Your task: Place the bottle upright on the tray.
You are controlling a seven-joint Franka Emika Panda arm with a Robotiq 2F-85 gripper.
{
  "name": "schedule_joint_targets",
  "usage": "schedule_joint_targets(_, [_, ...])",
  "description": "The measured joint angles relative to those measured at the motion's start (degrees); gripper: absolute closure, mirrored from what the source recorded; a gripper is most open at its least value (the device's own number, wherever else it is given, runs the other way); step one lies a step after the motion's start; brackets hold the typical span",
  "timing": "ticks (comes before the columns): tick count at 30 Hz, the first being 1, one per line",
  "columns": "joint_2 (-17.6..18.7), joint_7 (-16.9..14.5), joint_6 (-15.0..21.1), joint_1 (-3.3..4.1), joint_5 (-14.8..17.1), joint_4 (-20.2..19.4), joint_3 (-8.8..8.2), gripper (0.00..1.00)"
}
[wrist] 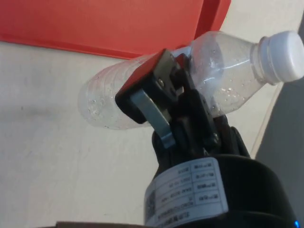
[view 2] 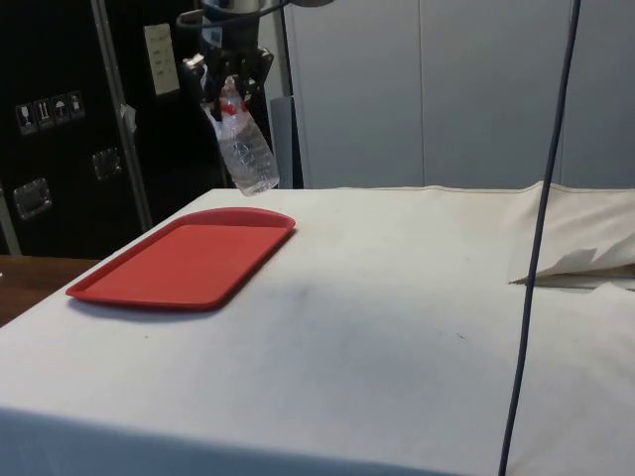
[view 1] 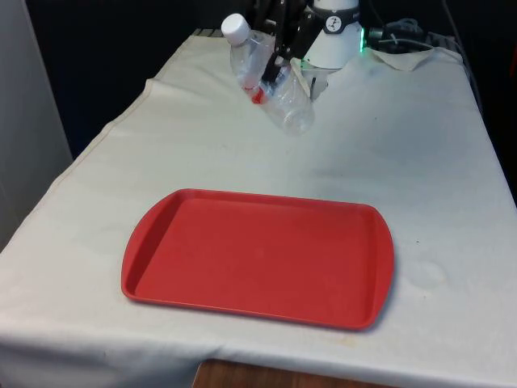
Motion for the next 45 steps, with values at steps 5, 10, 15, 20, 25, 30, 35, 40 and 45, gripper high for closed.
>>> schedule_joint_targets(5, [0.52,2.98,0.00,0.06,-3.78,0.63,0.40,0.66])
schedule_joint_targets(10, [1.20,6.53,0.00,0.11,-8.48,1.49,0.86,0.66])
schedule_joint_targets(15, [1.66,8.77,0.00,0.11,-11.46,2.06,1.20,0.66])
schedule_joint_targets(20, [2.23,11.52,0.00,0.23,-15.18,2.75,1.43,0.66])
schedule_joint_targets(25, [2.86,14.67,-0.17,0.34,-19.54,3.55,1.83,0.66])
schedule_joint_targets(30, [3.38,16.96,-0.52,0.46,-22.80,4.30,2.12,0.66])
schedule_joint_targets(35, [3.72,18.33,-1.15,0.63,-24.81,4.87,2.35,0.66])
schedule_joint_targets(40, [4.35,21.03,-2.23,0.80,-28.76,5.90,2.98,0.66])
schedule_joint_targets(45, [4.76,23.20,-3.61,0.97,-31.86,6.59,3.67,0.66])
